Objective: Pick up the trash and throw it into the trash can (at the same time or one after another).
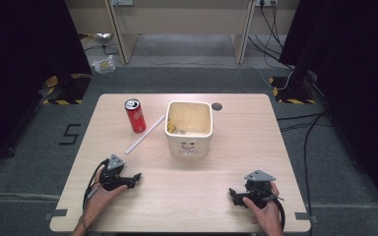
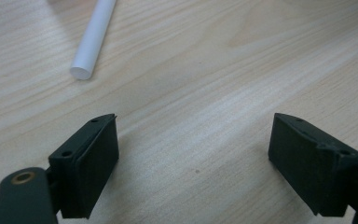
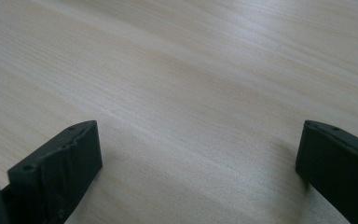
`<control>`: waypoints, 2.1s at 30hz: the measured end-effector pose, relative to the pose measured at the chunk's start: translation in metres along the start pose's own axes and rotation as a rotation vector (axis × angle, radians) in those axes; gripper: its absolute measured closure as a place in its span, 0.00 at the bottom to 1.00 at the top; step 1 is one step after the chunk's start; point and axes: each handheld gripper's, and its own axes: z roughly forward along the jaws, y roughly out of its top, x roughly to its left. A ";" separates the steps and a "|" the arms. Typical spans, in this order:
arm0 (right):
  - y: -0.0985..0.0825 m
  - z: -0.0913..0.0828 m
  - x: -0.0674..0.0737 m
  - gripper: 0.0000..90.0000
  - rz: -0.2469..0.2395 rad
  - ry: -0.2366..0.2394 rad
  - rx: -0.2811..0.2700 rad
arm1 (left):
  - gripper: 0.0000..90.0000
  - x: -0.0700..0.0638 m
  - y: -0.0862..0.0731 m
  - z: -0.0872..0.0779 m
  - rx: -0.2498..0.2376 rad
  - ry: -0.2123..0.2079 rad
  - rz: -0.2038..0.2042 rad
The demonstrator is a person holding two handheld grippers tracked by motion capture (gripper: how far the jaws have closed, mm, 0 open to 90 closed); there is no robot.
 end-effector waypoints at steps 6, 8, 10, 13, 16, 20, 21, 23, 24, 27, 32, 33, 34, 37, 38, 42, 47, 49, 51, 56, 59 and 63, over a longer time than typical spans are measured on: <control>0.000 0.000 0.000 0.00 0.000 0.000 0.000 | 0.17 0.000 0.000 0.000 0.000 0.000 0.000; 0.000 0.000 0.000 0.00 0.000 0.000 0.000 | 0.17 0.001 0.000 0.000 -0.006 -0.005 -0.008; 0.000 0.000 0.000 0.00 0.000 0.000 0.000 | 0.17 0.003 0.000 -0.001 -0.010 -0.012 -0.023; 0.000 0.000 0.000 0.00 0.001 0.000 0.001 | 0.17 0.004 -0.001 -0.001 -0.016 -0.022 -0.034; 0.000 0.000 0.000 0.00 0.000 0.000 0.001 | 0.19 0.005 -0.001 -0.002 -0.016 -0.009 -0.041; 0.000 0.000 0.000 0.00 0.001 0.000 0.001 | 0.20 0.006 0.001 -0.002 -0.025 0.006 -0.039; 0.000 0.000 0.000 0.00 0.001 0.000 0.001 | 0.20 0.007 0.002 -0.003 -0.026 0.009 -0.042; 0.000 0.000 0.000 0.00 0.000 0.000 0.001 | 0.21 0.011 0.005 -0.005 -0.039 0.012 -0.047; 0.000 0.000 0.000 0.00 0.001 0.000 0.001 | 0.22 0.014 0.008 -0.007 -0.049 0.019 -0.049; 0.000 0.000 0.000 0.00 -0.001 0.000 0.001 | 0.23 0.019 0.012 -0.006 -0.060 0.024 -0.053; 0.000 0.000 0.000 0.00 0.000 0.000 0.001 | 0.26 0.028 0.021 0.001 -0.055 0.027 -0.049; 0.000 0.000 0.000 0.00 0.000 0.000 0.001 | 0.28 0.029 0.023 0.003 -0.058 0.029 -0.046; 0.000 0.000 0.000 0.00 0.000 0.000 0.001 | 0.29 0.031 0.024 0.005 -0.063 0.030 -0.044; 0.000 0.000 0.000 0.00 0.000 0.000 0.001 | 0.32 0.036 0.030 0.009 -0.062 0.044 -0.040; 0.000 0.000 0.000 0.00 0.001 0.000 0.001 | 0.32 0.038 0.032 0.010 -0.063 0.045 -0.045; 0.000 0.000 0.000 0.00 0.000 0.000 0.001 | 0.36 0.045 0.036 0.015 -0.064 0.047 -0.047; 0.000 0.000 0.000 0.00 -0.002 -0.001 0.000 | 0.42 0.050 0.040 0.022 -0.053 0.051 -0.039; 0.000 0.000 0.000 0.00 -0.002 -0.001 0.000 | 0.45 0.052 0.042 0.027 -0.046 0.052 -0.036; 0.000 0.000 0.000 0.00 -0.002 -0.001 0.000 | 0.47 0.053 0.044 0.031 -0.043 0.051 -0.036; 0.000 0.000 0.000 0.00 -0.001 -0.002 0.000 | 0.51 0.054 0.053 0.041 -0.036 0.053 -0.028; 0.000 0.000 0.000 0.00 -0.002 -0.001 0.000 | 0.55 0.054 0.057 0.043 -0.031 0.061 -0.016; 0.000 0.000 0.000 0.00 -0.002 -0.002 0.001 | 0.58 0.054 0.061 0.050 -0.024 0.054 -0.013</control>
